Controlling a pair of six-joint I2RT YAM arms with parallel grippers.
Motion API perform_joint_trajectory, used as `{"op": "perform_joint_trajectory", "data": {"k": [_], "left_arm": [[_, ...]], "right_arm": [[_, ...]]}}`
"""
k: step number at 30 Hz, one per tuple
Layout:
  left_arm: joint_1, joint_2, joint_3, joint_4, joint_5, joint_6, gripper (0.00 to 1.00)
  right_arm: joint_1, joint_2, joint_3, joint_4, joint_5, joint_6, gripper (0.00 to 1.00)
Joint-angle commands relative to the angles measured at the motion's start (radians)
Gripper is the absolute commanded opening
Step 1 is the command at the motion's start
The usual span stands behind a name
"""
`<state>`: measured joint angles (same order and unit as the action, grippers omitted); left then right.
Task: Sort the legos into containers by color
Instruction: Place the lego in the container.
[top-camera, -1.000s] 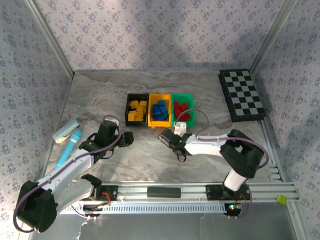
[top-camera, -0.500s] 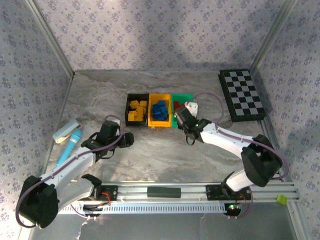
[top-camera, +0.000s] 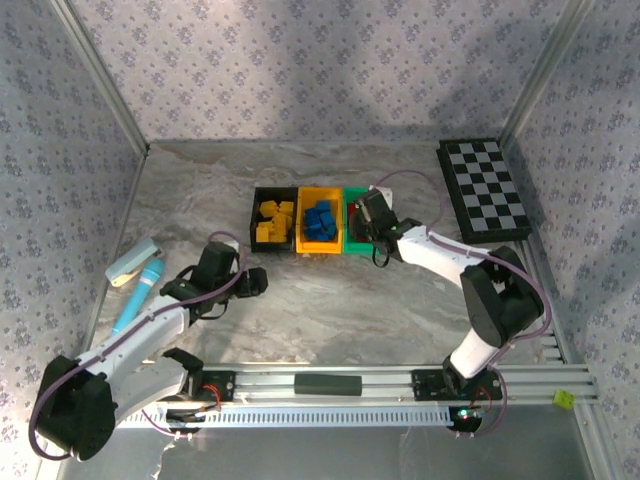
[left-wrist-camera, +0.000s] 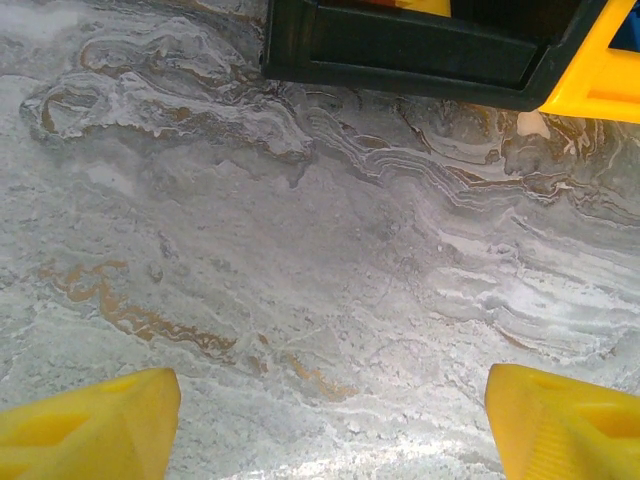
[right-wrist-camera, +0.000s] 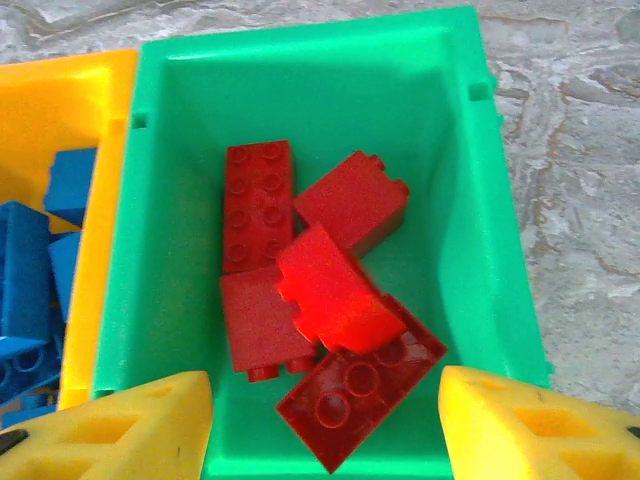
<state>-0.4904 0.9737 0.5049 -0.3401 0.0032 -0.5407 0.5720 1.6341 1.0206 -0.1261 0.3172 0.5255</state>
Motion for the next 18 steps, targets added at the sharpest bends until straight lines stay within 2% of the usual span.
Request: {"op": "perform_joint_trajectory", "data": {"k": [1,6,11,18], "left_arm": [[0.006,-0.013,0.032,-0.014,-0.015,-0.004,0.8],[0.008,0.003,0.03,0.004,-0.031,-0.012,0.8],[0.018,-0.006,0.034,0.002,-0.098,-0.012,0.8],[0.101,-0.072,0.035,0.022,-0.195,0.003,0.8]], "right_arm": [[0.015,-0.044,-0.039,0.031,-0.014,-0.032,0.63],[0.019,-0.144,-0.118,0.024,0.013,-0.061,0.64],[0.008,-0.274,-0.186,-0.031,0.063,-0.106,0.64],[-0.068,-0.487,-0.289,-0.058,0.12,-0.199,0.66]]}}
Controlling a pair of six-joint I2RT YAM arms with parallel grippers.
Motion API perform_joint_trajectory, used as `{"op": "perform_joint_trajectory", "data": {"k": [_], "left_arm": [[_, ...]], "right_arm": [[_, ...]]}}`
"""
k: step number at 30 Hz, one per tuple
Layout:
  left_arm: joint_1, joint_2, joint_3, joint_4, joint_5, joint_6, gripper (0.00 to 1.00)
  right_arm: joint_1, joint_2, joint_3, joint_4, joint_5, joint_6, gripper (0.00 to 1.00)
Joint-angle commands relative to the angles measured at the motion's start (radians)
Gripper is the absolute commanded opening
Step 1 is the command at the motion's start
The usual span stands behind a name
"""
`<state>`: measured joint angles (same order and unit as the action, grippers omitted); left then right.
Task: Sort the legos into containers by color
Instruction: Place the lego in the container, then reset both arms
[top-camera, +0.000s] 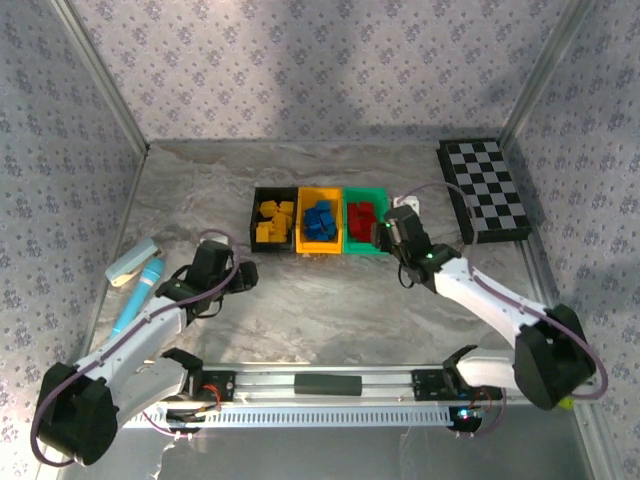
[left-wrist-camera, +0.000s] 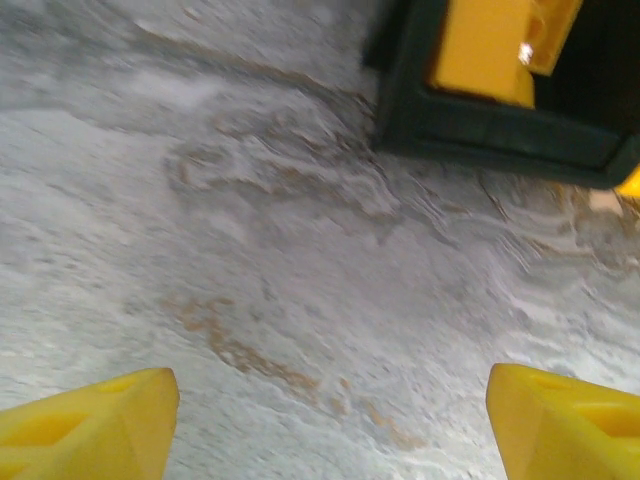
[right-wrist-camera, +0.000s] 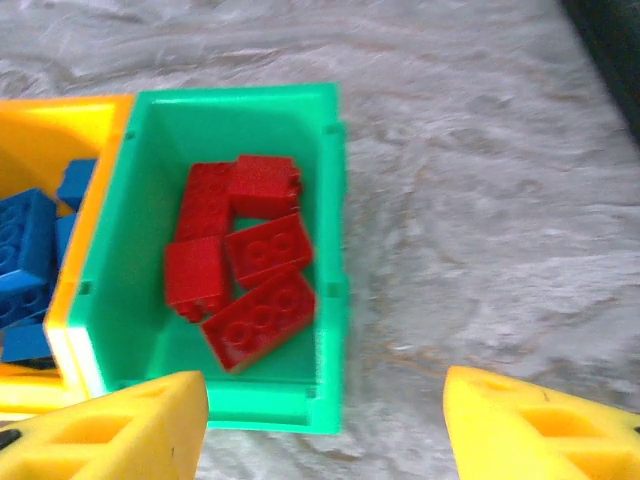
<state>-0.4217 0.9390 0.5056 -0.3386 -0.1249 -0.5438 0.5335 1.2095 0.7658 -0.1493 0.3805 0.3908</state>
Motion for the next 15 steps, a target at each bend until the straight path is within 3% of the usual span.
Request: {"op": "perform_joint_trajectory", "data": {"k": [1,8,10,13,15], "left_arm": [[0.055,-0.048,0.035,0.025,-0.074,0.013,0.8],[0.206,-0.093,0.014,0.117,-0.133,0.051,0.87],[0.237,-0.083,0.005,0.155,-0.183,0.054,0.88],[0.27,-0.057,0.006,0.184,-0.24,0.057,1.0],[0.282,-0.033,0.01,0.208,-0.254,0.074,1.0]], "right_arm": [[-0.05,-0.094,-0.05,-0.029,0.052,-0.083,0.66],[-0.184,-0.272,-0.137,0.009,0.07,-0.16,0.71],[-0.23,-0.318,-0.187,0.075,0.077,-0.197,0.72],[-0.298,-0.364,-0.281,0.21,0.116,-0.226,0.76],[-0.353,-0.367,-0.352,0.323,0.095,-0.246,0.78]]}}
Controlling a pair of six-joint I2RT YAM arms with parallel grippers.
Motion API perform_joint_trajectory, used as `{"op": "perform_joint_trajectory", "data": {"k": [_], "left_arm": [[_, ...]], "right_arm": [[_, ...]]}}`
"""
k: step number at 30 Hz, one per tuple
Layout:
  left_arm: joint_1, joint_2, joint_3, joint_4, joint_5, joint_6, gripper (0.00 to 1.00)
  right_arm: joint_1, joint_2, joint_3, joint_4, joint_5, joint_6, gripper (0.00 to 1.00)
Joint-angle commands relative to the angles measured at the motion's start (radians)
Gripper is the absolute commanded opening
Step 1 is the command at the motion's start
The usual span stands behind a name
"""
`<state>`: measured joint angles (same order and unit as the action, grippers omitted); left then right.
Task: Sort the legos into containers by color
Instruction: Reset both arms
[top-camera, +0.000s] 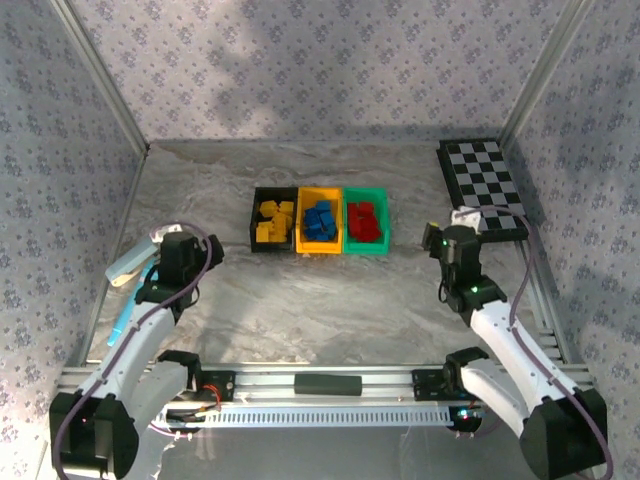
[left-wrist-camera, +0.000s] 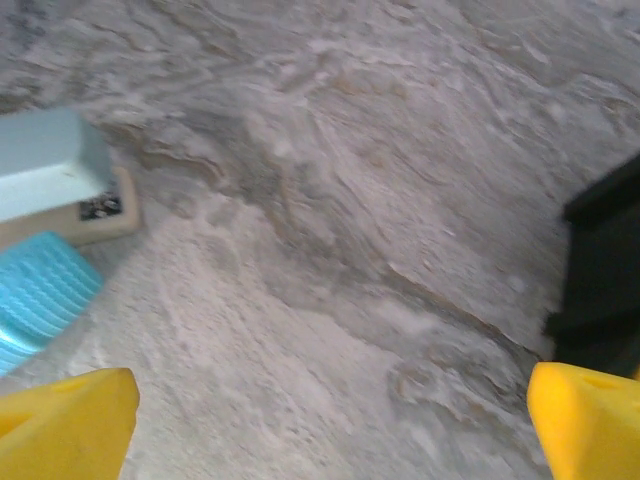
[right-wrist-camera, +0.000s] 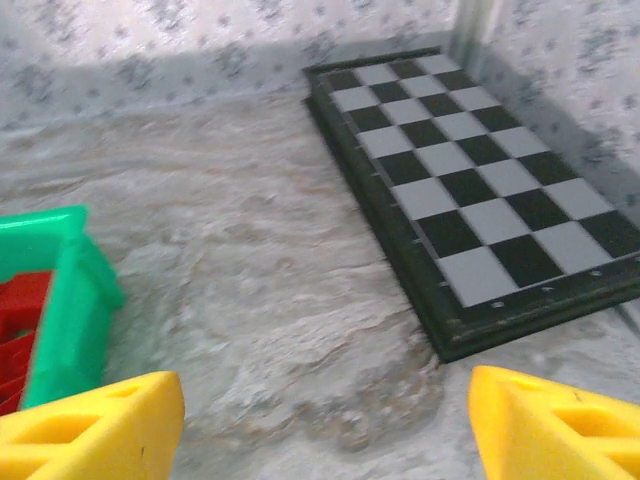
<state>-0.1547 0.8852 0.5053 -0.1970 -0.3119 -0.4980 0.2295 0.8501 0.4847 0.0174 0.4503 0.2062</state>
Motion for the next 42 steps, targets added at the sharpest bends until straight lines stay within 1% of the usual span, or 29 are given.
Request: {"op": "perform_joint_trajectory", "data": {"k": [1,4,6,7,10,12,15,16,19,20,21,23,25,26,27,28,29,32,33,34,36,37,38,39,40,42], "left_arm": [[0.018,0.039,0.01,0.084,-0.077,0.04,1.0],[0.019,0.104,0.009,0.144,-0.153,0.055,1.0],[0.02,0.153,0.005,0.196,-0.252,0.051,1.0],[0.031,0.172,0.019,0.197,-0.261,0.053,1.0],[0.043,0.234,0.024,0.311,-0.258,0.147,1.0],[0.044,0.277,0.021,0.395,-0.254,0.199,1.0],[0.046,0.358,-0.027,0.586,-0.258,0.292,1.0],[0.046,0.387,-0.059,0.692,-0.254,0.329,1.0],[0.054,0.474,-0.132,0.924,-0.249,0.399,1.0],[0.055,0.48,-0.127,0.926,-0.238,0.409,1.0],[0.062,0.478,-0.129,0.936,-0.199,0.417,1.0],[0.071,0.505,-0.147,1.003,-0.153,0.434,1.0],[0.084,0.558,-0.153,1.06,-0.095,0.443,1.0],[0.084,0.574,-0.143,1.054,-0.063,0.456,1.0],[0.084,0.591,-0.129,1.046,-0.034,0.469,1.0],[0.084,0.604,-0.113,1.029,-0.02,0.473,1.0],[0.089,0.603,-0.097,0.993,-0.009,0.466,1.0],[0.094,0.605,-0.093,0.989,0.004,0.465,1.0],[0.098,0.608,-0.087,0.98,0.012,0.462,1.0],[0.114,0.619,-0.075,0.966,0.042,0.455,1.0],[0.145,0.62,-0.075,0.957,0.117,0.444,1.0],[0.145,0.635,-0.089,0.992,0.144,0.458,1.0],[0.146,0.658,-0.109,1.065,0.18,0.474,1.0],[0.143,0.658,-0.113,1.066,0.182,0.478,1.0],[0.142,0.644,-0.1,1.013,0.184,0.477,1.0],[0.141,0.652,-0.108,1.045,0.184,0.479,1.0]], "right_arm": [[-0.081,0.004,-0.099,0.218,0.013,-0.058,0.78],[-0.165,0.06,-0.122,0.276,-0.024,-0.029,0.8],[-0.206,0.111,-0.126,0.311,-0.068,-0.028,0.82],[-0.227,0.142,-0.135,0.355,-0.1,-0.043,0.81],[-0.267,0.247,-0.161,0.498,-0.225,-0.088,0.81],[-0.271,0.318,-0.165,0.567,-0.259,-0.128,0.82],[-0.272,0.401,-0.155,0.625,-0.278,-0.133,0.82],[-0.272,0.422,-0.147,0.626,-0.297,-0.135,0.82],[-0.258,0.456,-0.129,0.638,-0.305,-0.157,0.82],[-0.254,0.463,-0.126,0.642,-0.314,-0.172,0.82],[-0.248,0.468,-0.124,0.648,-0.315,-0.184,0.82],[-0.231,0.486,-0.114,0.658,-0.314,-0.215,0.82],[-0.218,0.539,-0.13,0.746,-0.359,-0.264,0.82],[-0.212,0.577,-0.133,0.787,-0.389,-0.289,0.82],[-0.205,0.603,-0.121,0.788,-0.39,-0.299,0.82],[-0.214,0.603,-0.099,0.737,-0.395,-0.285,0.82],[-0.226,0.613,-0.092,0.733,-0.393,-0.27,0.82],[-0.243,0.663,-0.082,0.755,-0.398,-0.248,0.82],[-0.253,0.661,-0.076,0.742,-0.411,-0.241,0.92],[-0.256,0.665,-0.079,0.751,-0.416,-0.239,1.0],[-0.256,0.664,-0.078,0.749,-0.416,-0.24,1.0],[-0.257,0.663,-0.077,0.744,-0.416,-0.24,1.0],[-0.257,0.665,-0.078,0.747,-0.417,-0.239,1.0],[-0.257,0.663,-0.077,0.745,-0.418,-0.239,1.0],[-0.257,0.664,-0.077,0.747,-0.417,-0.239,1.0],[-0.257,0.664,-0.078,0.747,-0.417,-0.239,1.0]]}}
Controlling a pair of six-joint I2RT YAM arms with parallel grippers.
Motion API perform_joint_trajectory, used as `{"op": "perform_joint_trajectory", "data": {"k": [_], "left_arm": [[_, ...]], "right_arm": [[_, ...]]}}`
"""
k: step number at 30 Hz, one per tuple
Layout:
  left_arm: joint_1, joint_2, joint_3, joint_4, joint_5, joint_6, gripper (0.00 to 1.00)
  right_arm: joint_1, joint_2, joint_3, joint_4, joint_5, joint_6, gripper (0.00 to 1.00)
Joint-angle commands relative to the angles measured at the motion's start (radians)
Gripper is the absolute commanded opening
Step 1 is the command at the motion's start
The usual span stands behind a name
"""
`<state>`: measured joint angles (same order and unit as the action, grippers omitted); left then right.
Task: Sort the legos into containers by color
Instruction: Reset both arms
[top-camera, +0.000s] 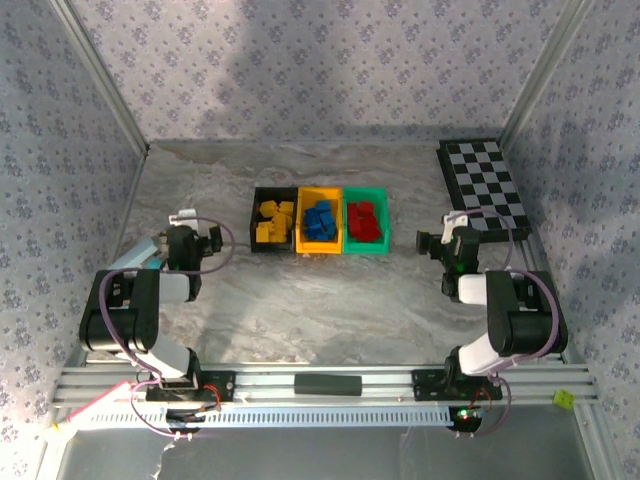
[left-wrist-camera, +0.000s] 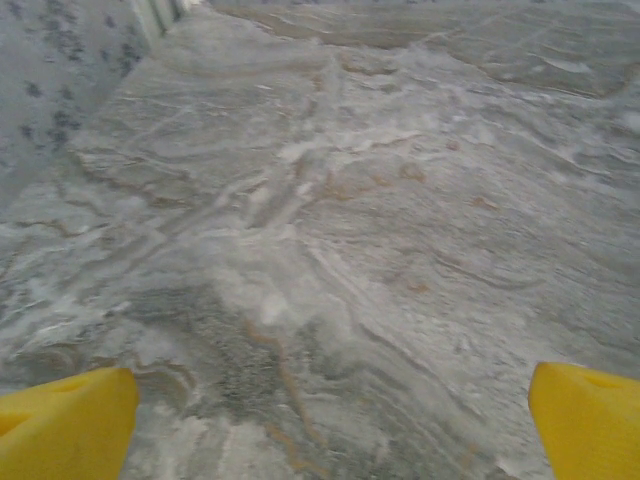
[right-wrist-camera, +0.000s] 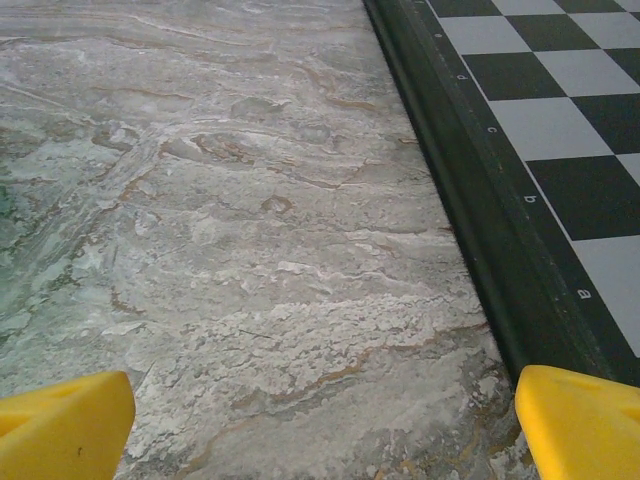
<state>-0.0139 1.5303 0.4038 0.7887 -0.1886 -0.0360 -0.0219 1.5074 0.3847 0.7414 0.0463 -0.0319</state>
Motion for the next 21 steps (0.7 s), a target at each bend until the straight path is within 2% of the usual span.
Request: {"op": "perform_joint_trajectory", "data": {"k": [1,21], "left_arm": [[0.002,0.0,0.001,0.035,0.063,0.017,1.0],[0.001,0.004,-0.001,0.044,0.066,0.016,1.0]], "right_arm": [[-0.007,0.006,0.023,0.023,-0.013,0.0,1.0],[-0.007,0.007,0.025,0.018,-0.018,0.001,1.0]]}}
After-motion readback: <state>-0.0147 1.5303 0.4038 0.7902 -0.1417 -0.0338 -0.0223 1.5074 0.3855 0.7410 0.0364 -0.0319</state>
